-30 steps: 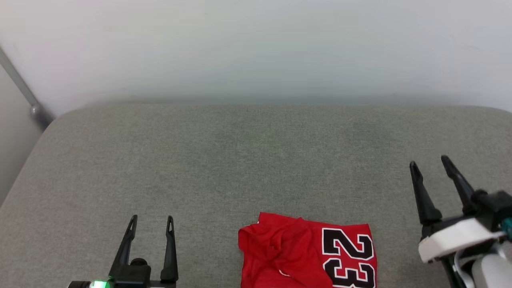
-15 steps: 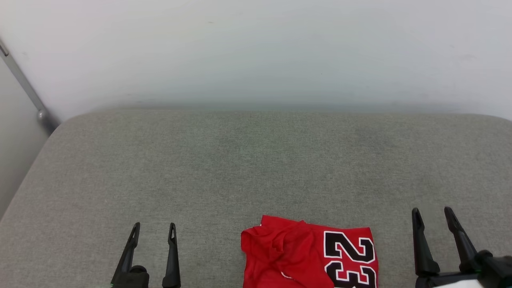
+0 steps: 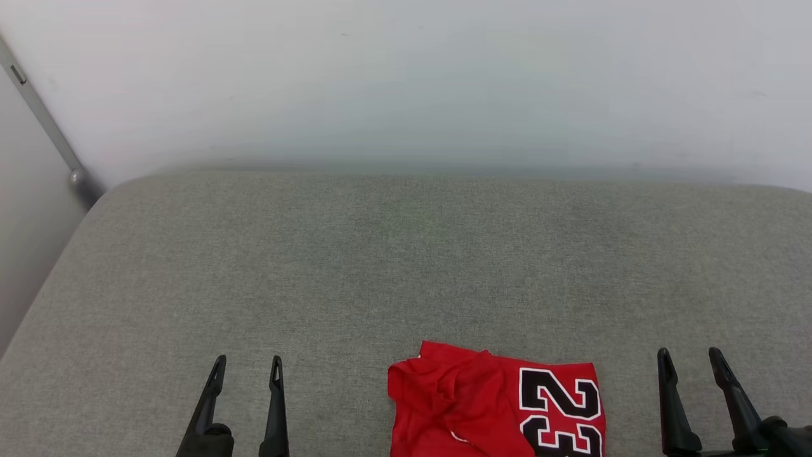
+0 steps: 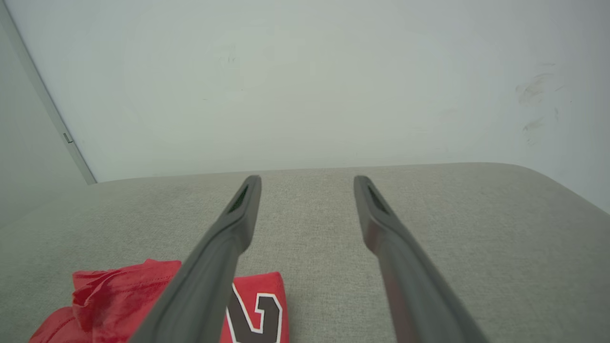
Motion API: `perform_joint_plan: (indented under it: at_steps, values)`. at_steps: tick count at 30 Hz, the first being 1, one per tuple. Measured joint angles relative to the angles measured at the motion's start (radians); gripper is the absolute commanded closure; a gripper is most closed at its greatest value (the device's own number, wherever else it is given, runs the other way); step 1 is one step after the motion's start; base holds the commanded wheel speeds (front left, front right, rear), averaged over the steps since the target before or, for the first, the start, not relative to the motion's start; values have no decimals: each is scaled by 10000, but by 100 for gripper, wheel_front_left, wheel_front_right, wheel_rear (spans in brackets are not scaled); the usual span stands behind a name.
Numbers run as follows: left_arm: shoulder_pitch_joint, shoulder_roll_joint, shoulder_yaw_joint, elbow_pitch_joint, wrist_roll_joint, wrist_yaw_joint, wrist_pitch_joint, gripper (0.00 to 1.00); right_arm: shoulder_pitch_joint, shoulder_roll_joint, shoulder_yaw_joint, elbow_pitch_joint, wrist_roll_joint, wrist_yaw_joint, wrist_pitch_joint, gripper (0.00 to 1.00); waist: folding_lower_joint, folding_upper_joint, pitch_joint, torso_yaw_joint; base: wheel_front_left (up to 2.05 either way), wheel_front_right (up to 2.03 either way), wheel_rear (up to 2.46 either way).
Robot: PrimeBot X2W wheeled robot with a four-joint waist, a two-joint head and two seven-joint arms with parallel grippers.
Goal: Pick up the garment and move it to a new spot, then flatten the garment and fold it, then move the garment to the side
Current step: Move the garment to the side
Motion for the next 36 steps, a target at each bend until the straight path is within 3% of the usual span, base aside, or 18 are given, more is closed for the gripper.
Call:
perform_joint_plan:
  at_steps: [4,8,15,20,27,30,36]
  values:
    - [0,-71,94,12,4,-54,0,0,-281,15,-188,-42,422,-2,2,0,0,0,21,-6,0,0,0]
    - [-4,-140,151,36,17,-127,0,0,-1370,-67,-290,-395,-65,2,-2,0,0,0,44,-42,0,0,0]
    - [-103,-215,207,100,88,-215,0,0,-3405,-1528,-35,-270,-52,0,395,0,0,0,106,33,0,0,0]
    - [-101,-244,322,130,92,-286,0,0,-3868,-3089,1310,244,1409,0,3613,0,0,0,131,157,0,0,0]
    - [-103,-267,445,123,119,-318,0,0,-3610,-5367,2844,274,5179,0,8259,0,1,0,287,232,0,0,0]
    - [-121,-301,441,121,130,-366,0,0,-3237,-5902,3219,464,6671,0,9733,0,0,0,418,281,0,0,0]
    - [-514,-368,385,82,180,-410,0,0,-3052,-5879,3300,972,8508,0,10717,0,1,0,954,456,0,0,0]
